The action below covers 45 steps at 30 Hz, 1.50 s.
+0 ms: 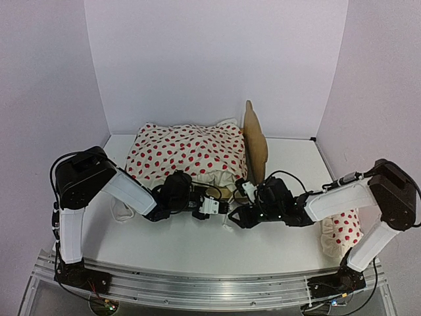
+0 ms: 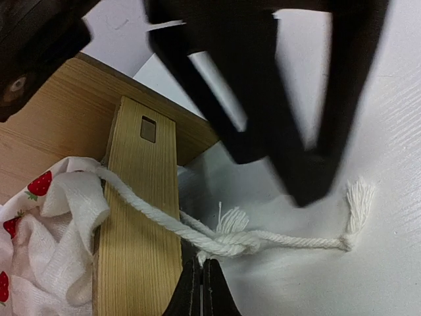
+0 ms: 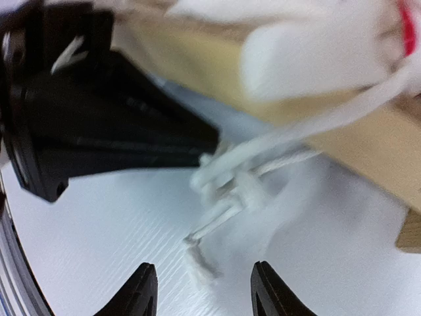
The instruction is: Set up the pet bed
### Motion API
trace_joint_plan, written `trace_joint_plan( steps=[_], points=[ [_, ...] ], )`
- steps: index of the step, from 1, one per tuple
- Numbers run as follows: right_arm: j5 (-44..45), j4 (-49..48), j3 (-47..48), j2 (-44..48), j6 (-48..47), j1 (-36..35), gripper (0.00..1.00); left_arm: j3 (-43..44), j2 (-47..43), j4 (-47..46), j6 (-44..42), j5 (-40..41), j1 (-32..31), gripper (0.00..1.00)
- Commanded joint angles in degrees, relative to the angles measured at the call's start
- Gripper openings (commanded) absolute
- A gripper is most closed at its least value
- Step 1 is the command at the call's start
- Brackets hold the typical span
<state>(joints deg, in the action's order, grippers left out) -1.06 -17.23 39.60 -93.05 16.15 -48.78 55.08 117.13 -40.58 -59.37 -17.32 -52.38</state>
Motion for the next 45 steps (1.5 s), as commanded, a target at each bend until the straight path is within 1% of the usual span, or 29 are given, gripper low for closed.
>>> trace_joint_plan(
  steps=[1,3,4,8,12,13,14,15,16,17,18,19,21,25,29,32,36,42,45],
  points=[
    [4.61,-9.0,-3.54,-3.52,-5.49,-3.57,0.5,-0.15,-2.58,-1.44,1.88,0.84,0.43,0.0],
    [4.31,-15.16,-4.91,-6.07,-8.24,-4.01,0.5,-0.01,-2.45,-1.38,1.9,0.88,0.43,0.0],
    [4.59,-16.56,-4.78,-7.47,-9.58,-4.0,0.51,0.09,-2.39,-1.24,1.89,0.88,0.43,0.0],
    [4.23,-17.05,-2.32,-12.47,-11.17,-4.06,0.5,0.48,-2.44,-0.99,1.98,1.11,0.42,0.0],
    [4.81,-17.23,-3.29,-14.7,-11.38,-5.25,0.44,0.52,-2.88,-0.52,2.18,1.98,0.48,0.0],
    [4.99,-17.22,-3.95,-14.77,-11.42,-5.64,0.4,0.43,-3.04,-0.52,2.3,2.1,0.48,0.0],
    [5.04,-17.2,-4.54,-14.64,-11.53,-5.94,0.33,0.35,-3.13,-0.49,2.46,2.15,0.56,0.0],
    [5.21,-17.13,-5.21,-14.36,-11.79,-6.25,0.24,0.3,-3.21,-0.47,2.73,2.21,0.64,0.0],
    [5.77,-16.95,-5.9,-13.79,-12.23,-6.52,0.13,0.31,-3.29,-0.45,3.13,2.29,0.71,0.0],
    [6.96,-16.59,-6.59,-13.02,-12.32,-6.65,0.06,0.4,-3.37,-0.38,3.34,2.4,0.76,0.0],
    [8.87,-16.21,-7.49,-12.02,-12.28,-6.68,0.02,0.47,-3.41,-0.3,3.5,2.5,0.8,0.0],
    [11.43,-15.83,-8.39,-10.71,-12.24,-6.63,0.0,0.51,-3.45,-0.22,3.62,2.6,0.86,0.0],
    [16.82,-14.06,-9.89,-6.27,-12.96,-6.64,0.0,0.53,-3.77,0.16,3.8,2.86,1.08,0.0],
    [26.38,-6.13,-9.07,3.69,-19.11,-5.42,0.0,0.28,-4.75,2.36,4.58,4.02,1.38,0.0],
    [30.7,2.61,-5.74,12.3,-21.52,-1.63,0.0,0.2,-5.79,5.45,5.44,5.37,1.73,0.0],
    [32.53,6.16,-2.41,17.04,-23.92,0.31,0.0,0.64,-6.92,9.9,8.15,6.35,1.97,0.0],
    [33.86,8.63,2.77,18.68,-29.14,1.22,0.0,2.0,-8.66,17.71,15.84,5.84,2.02,0.0],
    [33.34,9.55,8.43,17.53,-33.67,1.77,0.0,5.16,-8.77,36.12,26.7,0.26,1.85,0.0],
    [33.58,10.66,9.55,17.14,-34.62,3.18,0.0,6.38,-8.34,45.12,29.64,-1.71,1.75,0.0]
  ],
)
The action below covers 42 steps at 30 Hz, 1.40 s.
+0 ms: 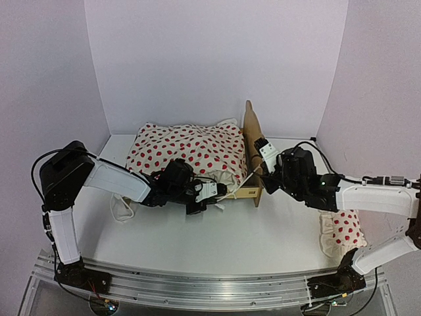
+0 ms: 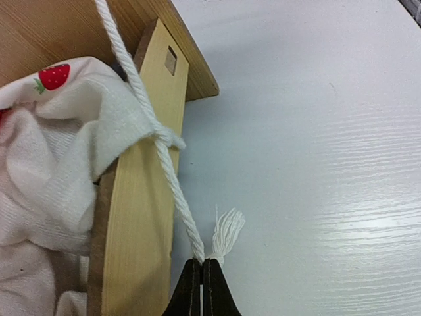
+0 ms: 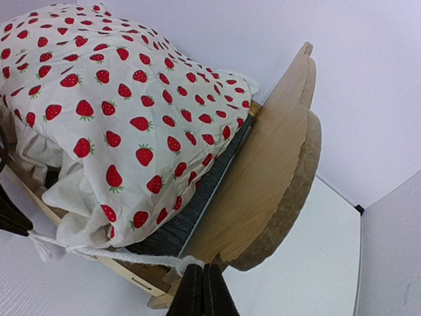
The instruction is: Set up the pet bed
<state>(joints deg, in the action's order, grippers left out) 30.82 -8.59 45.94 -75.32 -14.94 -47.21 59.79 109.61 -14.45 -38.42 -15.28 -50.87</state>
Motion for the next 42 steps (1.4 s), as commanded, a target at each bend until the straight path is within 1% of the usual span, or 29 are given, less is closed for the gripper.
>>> trace_joint_plan(
  steps=[1,3,8,17,24,32,37,42],
  points=[
    [1.9,2.5,3.38,-0.47,-3.64,2.21,0.0,1.69,-0.63,20.35,9.16,-3.6,0.24,0.0],
    [2.63,3.38,3.45,-0.03,-3.62,3.11,0.0,0.94,-0.29,21.37,9.46,-2.67,0.22,0.0],
    [4.23,6.17,3.25,1.95,-2.93,5.11,0.0,-0.39,0.2,19.1,8.53,-1.0,0.24,0.0],
    [6.88,9.0,2.51,7.27,-1.14,5.93,0.0,3.47,2.54,12.6,8.84,-1.87,0.23,0.0],
    [6.38,13.31,-0.64,7.54,3.73,6.46,0.0,8.39,4.78,10.15,12.41,-5.19,-0.73,0.0],
    [4.49,14.36,-2.79,7.99,7.2,10.25,0.0,6.08,5.79,9.16,14.02,-3.94,-0.73,0.0],
    [1.92,15.25,-3.35,8.34,8.79,12.36,0.0,3.27,5.97,7.65,11.59,-1.33,-0.73,0.0],
    [0.2,16.42,-4.13,8.34,10.93,13.01,0.0,4.08,5.79,8.24,10.71,-3.35,-0.73,0.0]
  ],
)
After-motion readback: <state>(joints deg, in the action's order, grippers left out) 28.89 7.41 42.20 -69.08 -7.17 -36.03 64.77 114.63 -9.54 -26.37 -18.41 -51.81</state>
